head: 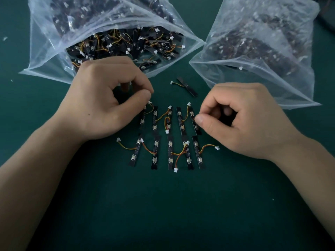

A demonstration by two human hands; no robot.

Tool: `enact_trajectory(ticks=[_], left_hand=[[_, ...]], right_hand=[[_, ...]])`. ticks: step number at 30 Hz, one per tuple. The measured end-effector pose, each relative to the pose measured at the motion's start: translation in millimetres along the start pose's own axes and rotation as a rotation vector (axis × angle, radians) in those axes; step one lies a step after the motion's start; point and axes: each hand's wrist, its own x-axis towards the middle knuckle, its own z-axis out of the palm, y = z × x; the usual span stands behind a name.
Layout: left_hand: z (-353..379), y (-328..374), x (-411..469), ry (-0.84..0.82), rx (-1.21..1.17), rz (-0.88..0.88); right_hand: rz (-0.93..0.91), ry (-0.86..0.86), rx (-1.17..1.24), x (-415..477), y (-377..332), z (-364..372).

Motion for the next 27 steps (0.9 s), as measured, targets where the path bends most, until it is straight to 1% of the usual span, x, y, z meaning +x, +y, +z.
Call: enact_trajectory(ticks=[9, 14, 19, 27], left_hand=[[-0.1, 1.1, -0.4, -0.006, 0.003, -0.013], [-0.4, 1.6, 0.0, -0.004, 0.009, -0.007], [0.2, 1.8, -0.3, -0.001, 0.017, -0.004], [0.3, 1.3, -0.4, -0.003, 0.023, -0.011]], right_hand=[[-0.005, -0.002, -0.042, 1.3, 0.1, 2.5], [-0.015, 0.031, 0.002, 2.7, 1.3, 0.7], [-0.024, -0.027, -0.015, 1.9, 2.0, -0.7], [0.005, -0.004, -0.035, 2.4, 2.2, 1.4]])
